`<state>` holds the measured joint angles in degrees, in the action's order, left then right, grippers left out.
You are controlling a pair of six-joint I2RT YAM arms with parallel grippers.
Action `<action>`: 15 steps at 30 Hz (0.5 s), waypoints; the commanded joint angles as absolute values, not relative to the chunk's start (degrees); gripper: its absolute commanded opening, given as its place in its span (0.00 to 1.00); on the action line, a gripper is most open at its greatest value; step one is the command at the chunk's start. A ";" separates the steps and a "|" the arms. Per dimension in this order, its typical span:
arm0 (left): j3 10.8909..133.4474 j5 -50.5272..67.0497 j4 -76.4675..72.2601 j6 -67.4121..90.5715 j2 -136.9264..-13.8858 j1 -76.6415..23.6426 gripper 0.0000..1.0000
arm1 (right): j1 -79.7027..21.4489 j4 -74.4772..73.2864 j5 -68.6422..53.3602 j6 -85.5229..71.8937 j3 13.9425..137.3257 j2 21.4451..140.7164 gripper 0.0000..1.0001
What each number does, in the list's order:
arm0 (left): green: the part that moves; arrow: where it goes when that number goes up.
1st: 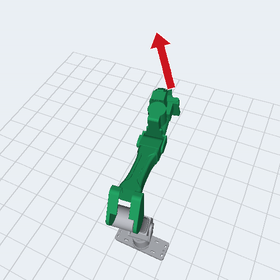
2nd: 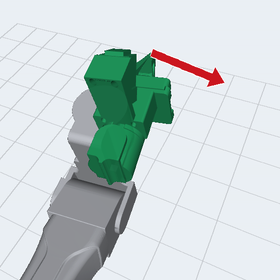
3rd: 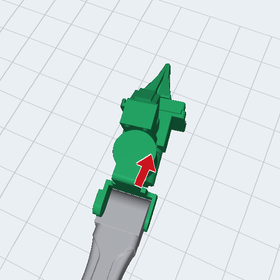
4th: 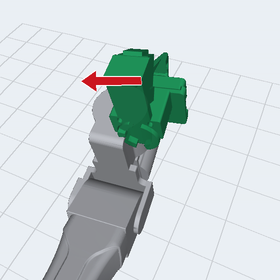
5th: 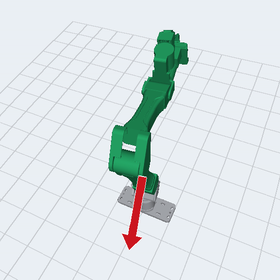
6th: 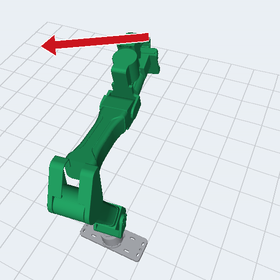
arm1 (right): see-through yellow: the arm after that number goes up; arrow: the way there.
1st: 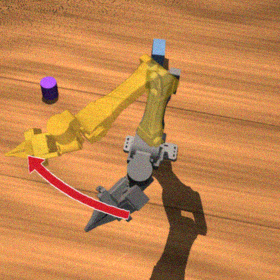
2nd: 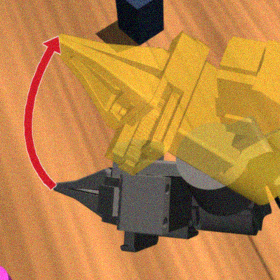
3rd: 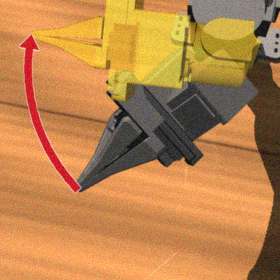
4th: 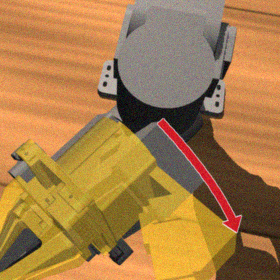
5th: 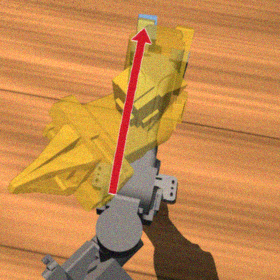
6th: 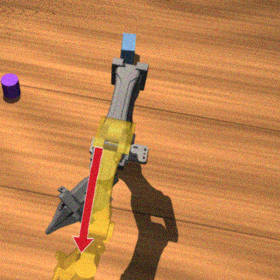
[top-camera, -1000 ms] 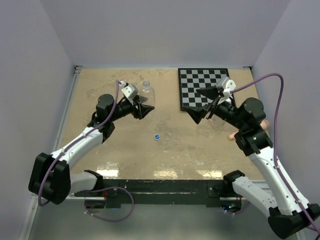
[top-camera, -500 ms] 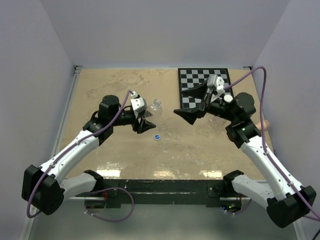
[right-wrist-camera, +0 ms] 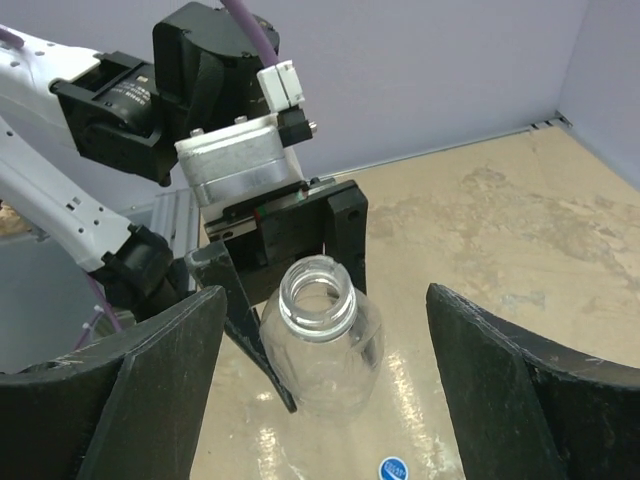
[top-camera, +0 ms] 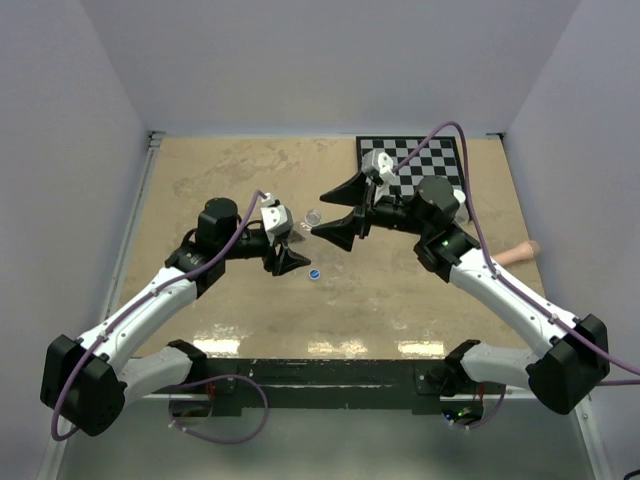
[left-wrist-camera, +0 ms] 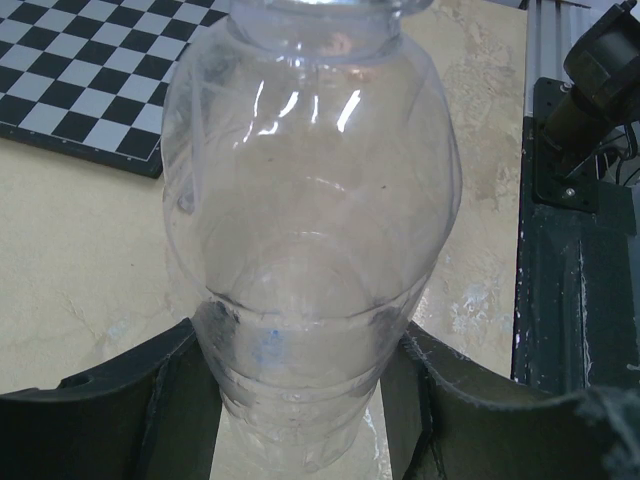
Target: Screw on the bottle caps
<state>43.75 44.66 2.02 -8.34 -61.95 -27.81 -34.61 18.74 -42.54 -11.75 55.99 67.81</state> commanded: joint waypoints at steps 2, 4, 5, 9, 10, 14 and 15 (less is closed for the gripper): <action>43.24 47.19 -2.02 -8.61 -60.21 -28.04 0.33 | -35.77 25.05 -41.40 -14.50 59.15 69.34 0.82; 42.98 47.63 -2.55 -8.35 -60.03 -27.95 0.33 | -36.03 26.01 -41.57 -15.38 58.98 70.22 0.80; 42.89 47.72 -2.98 -8.18 -59.86 -28.04 0.32 | -36.12 26.54 -41.75 -15.73 58.89 70.57 0.79; 42.71 48.16 -3.25 -8.17 -59.59 -28.04 0.32 | -36.47 27.77 -41.75 -16.52 58.45 71.28 0.74; 42.71 48.34 -3.25 -8.17 -59.59 -28.04 0.32 | -36.56 27.95 -41.84 -16.70 58.36 71.45 0.72; 42.45 48.78 -3.78 -8.18 -59.33 -27.95 0.32 | -36.65 29.09 -42.54 -17.40 58.18 71.81 0.55; 42.19 48.78 -4.04 -8.17 -59.15 -28.04 0.32 | -36.65 29.61 -42.54 -17.66 58.10 71.81 0.47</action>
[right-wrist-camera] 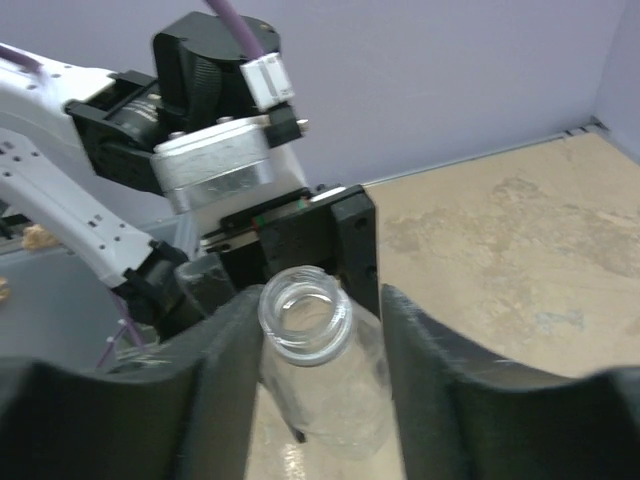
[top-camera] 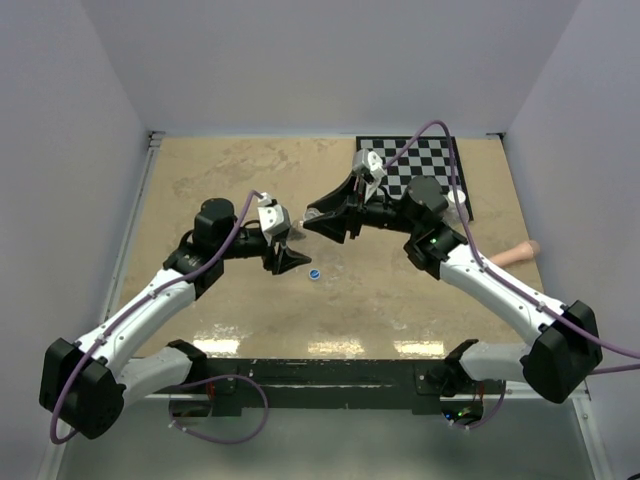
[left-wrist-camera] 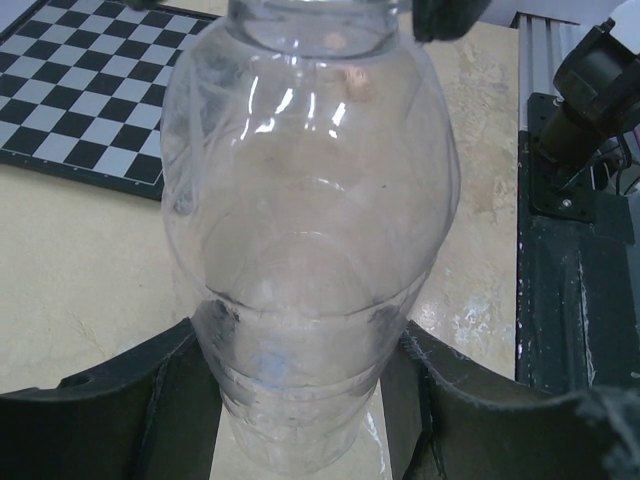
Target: Screw on the bottle caps
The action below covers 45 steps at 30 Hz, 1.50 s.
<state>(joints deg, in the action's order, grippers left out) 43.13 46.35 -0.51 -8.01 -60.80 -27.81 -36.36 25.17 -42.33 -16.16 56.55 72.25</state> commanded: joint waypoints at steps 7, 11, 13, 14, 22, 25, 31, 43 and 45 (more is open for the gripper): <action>39.64 50.18 -10.45 -5.72 -57.22 -28.04 0.68 | -36.65 34.88 -42.54 -22.14 55.11 69.70 0.05; 37.10 50.71 -17.03 -2.56 -55.81 -28.04 0.81 | -36.65 39.37 -42.10 -25.57 53.00 67.68 0.00; 35.43 50.80 -20.99 -0.54 -55.29 -28.04 0.82 | -36.65 40.42 -41.57 -26.63 52.39 66.89 0.00; 34.81 50.89 -23.18 1.65 -55.20 -27.95 0.82 | -36.65 40.86 -41.57 -26.89 52.30 66.45 0.00; 31.03 49.66 -34.70 8.52 -53.88 -27.86 0.81 | -36.65 42.01 -43.42 -27.77 52.03 66.36 0.00; 29.71 48.96 -37.96 10.36 -53.18 -27.86 0.80 | -36.65 41.92 -43.68 -27.86 51.51 66.45 0.00; 29.18 48.51 -39.20 10.90 -52.82 -27.69 0.77 | -36.74 41.75 -44.03 -27.86 51.33 66.53 0.00; 29.09 48.87 -40.78 12.92 -54.67 -27.77 0.72 | -37.44 43.15 -44.12 -28.21 51.15 67.32 0.00; 29.18 48.96 -40.87 13.18 -54.93 -27.77 0.71 | -37.62 43.24 -44.12 -28.21 51.41 67.59 0.00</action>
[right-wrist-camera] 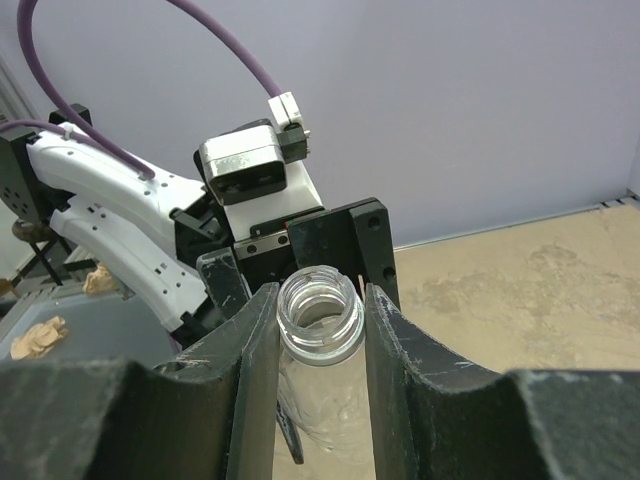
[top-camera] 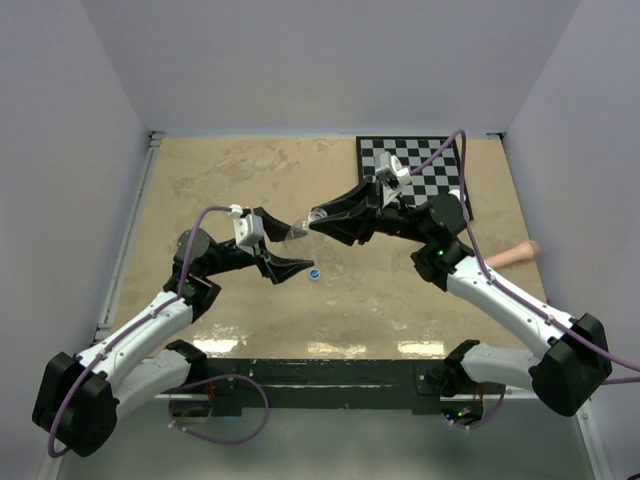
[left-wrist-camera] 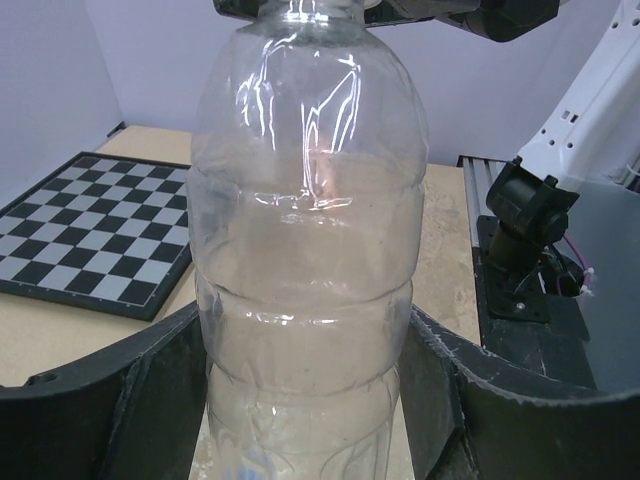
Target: Screw on the bottle caps
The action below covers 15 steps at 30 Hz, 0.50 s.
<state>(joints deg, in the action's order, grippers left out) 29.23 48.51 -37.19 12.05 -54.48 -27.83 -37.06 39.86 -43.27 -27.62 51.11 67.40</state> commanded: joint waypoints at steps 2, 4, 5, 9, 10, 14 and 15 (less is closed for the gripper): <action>29.27 49.04 -41.04 13.45 -55.02 -27.77 0.69 | -37.79 43.16 -44.47 -28.21 51.42 67.94 0.00; 29.35 49.39 -41.04 13.53 -55.20 -27.77 0.66 | -37.97 43.24 -44.74 -28.21 51.42 68.38 0.00; 29.36 49.39 -41.04 13.54 -55.28 -27.77 0.64 | -38.14 43.33 -44.74 -28.21 51.42 68.55 0.00; 29.62 49.57 -40.25 13.53 -55.81 -27.77 0.58 | -38.41 43.42 -44.47 -28.04 51.42 68.47 0.00; 29.71 49.57 -40.34 13.62 -55.90 -27.77 0.59 | -38.41 43.50 -44.47 -28.04 51.42 68.47 0.00; 29.79 50.18 -41.04 14.33 -56.34 -27.69 0.64 | -38.50 44.21 -44.38 -28.39 51.24 68.73 0.00; 29.71 50.27 -41.04 14.33 -56.42 -27.77 0.66 | -38.50 44.30 -44.38 -28.56 51.33 68.73 0.00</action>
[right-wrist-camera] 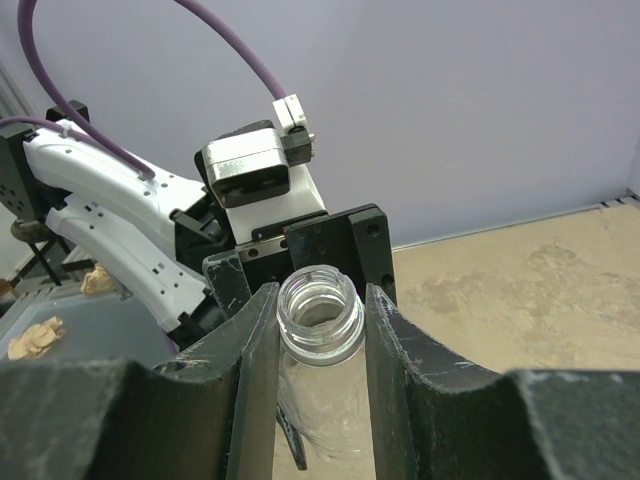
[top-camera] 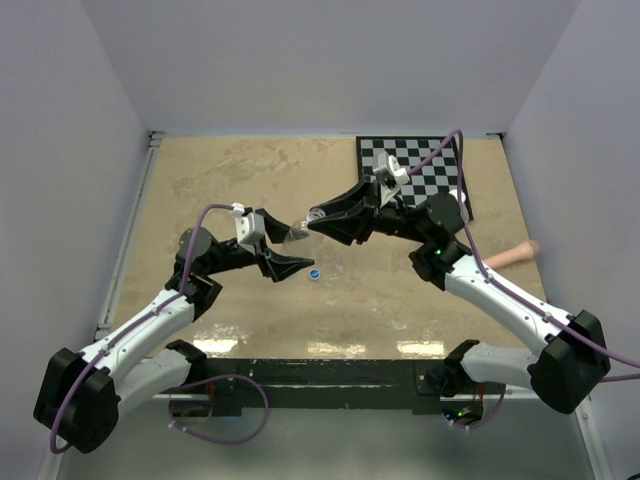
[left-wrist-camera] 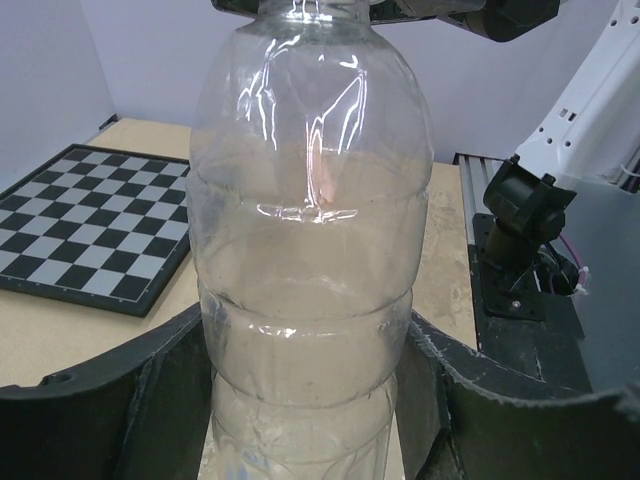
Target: Screw on the bottle caps
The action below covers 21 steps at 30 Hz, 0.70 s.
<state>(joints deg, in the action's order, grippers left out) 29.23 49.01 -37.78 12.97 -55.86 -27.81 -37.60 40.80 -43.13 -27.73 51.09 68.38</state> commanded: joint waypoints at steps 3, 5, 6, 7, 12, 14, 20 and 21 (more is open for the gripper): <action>29.62 50.36 -41.04 14.32 -56.43 -27.69 0.67 | -38.67 44.38 -44.38 -28.56 51.24 68.73 0.00; 29.71 50.54 -41.13 14.33 -56.60 -27.77 0.67 | -38.76 44.56 -44.21 -28.65 51.15 68.73 0.00; 29.71 50.71 -41.13 14.33 -56.60 -27.77 0.68 | -38.85 44.65 -44.30 -28.74 51.07 68.73 0.00; 29.79 50.89 -41.22 14.41 -56.78 -27.77 0.68 | -38.76 44.82 -44.12 -28.91 51.06 68.73 0.00; 29.88 51.33 -41.40 14.76 -57.13 -27.77 0.73 | -39.02 45.35 -43.95 -29.18 51.15 68.82 0.00; 29.79 51.42 -41.48 14.77 -57.22 -27.77 0.73 | -39.02 45.53 -43.86 -29.27 51.24 68.99 0.00; 29.88 51.59 -41.57 14.94 -57.22 -27.77 0.68 | -39.11 45.09 -44.03 -29.09 51.59 69.43 0.00; 29.80 51.42 -41.66 14.94 -57.13 -27.77 0.66 | -39.20 44.83 -44.03 -28.92 51.59 69.43 0.00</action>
